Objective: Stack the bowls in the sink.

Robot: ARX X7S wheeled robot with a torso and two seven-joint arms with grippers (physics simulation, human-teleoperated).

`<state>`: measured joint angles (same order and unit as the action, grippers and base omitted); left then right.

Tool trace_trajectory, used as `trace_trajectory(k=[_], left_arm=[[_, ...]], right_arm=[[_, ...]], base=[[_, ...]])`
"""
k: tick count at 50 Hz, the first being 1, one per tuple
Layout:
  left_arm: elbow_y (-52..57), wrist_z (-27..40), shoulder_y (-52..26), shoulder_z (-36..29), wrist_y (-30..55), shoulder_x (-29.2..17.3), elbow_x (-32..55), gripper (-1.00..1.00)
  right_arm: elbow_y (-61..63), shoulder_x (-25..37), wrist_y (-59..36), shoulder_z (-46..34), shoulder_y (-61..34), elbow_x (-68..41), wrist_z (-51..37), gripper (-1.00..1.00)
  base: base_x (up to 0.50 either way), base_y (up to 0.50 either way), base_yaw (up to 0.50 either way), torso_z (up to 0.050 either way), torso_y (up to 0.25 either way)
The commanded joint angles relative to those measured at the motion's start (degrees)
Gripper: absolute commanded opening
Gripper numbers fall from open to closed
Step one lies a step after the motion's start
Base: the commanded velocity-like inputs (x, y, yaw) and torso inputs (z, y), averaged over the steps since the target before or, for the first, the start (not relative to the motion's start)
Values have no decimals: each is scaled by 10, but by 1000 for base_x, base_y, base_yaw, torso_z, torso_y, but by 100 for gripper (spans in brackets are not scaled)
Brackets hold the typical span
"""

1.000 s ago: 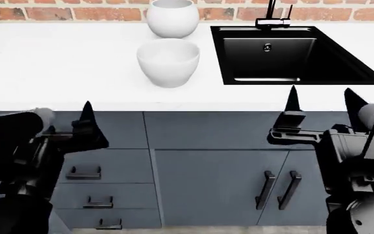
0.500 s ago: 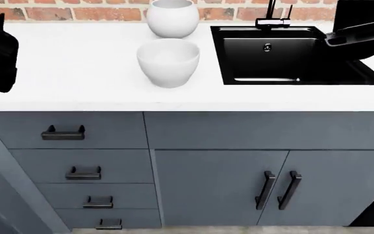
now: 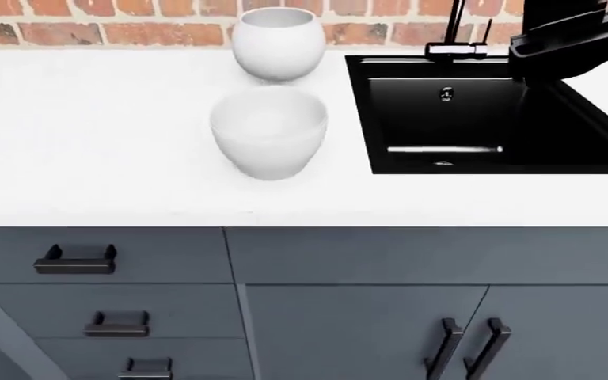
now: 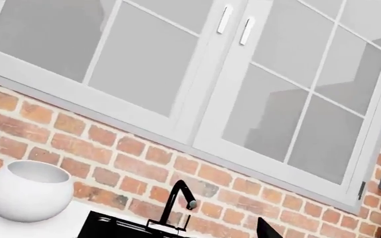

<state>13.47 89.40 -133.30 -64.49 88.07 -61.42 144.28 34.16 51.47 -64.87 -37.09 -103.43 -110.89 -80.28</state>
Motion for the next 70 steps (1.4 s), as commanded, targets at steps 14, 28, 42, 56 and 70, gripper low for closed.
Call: trace_trajectory(k=[14,28,42,56,70], left_arm=[[-16,6,-17,-3,1,9,8,100],[-16,6,-17,1,0,7,11,100],[-24,6,-17,3,7,17,5,100],[-32,6,-17,10,17,20,1,100],[-31,6,-17,16,17,15,4,100]], right_arm=[[-8,-27,9,-9,7,27,46,100],[-11,-42,8,-17,11,48,65,100],[-10,-27,26,-12,24,41,54,100],[-17,-17,38,-13,25,26,39,100],[-21,-44,22,-32,-8,19,31,100]], base=[[500,12,0,0,1],[500,113,0,0,1],[500,68,0,0,1],[500,-78,0,0,1],[277,-81,0,0,1]])
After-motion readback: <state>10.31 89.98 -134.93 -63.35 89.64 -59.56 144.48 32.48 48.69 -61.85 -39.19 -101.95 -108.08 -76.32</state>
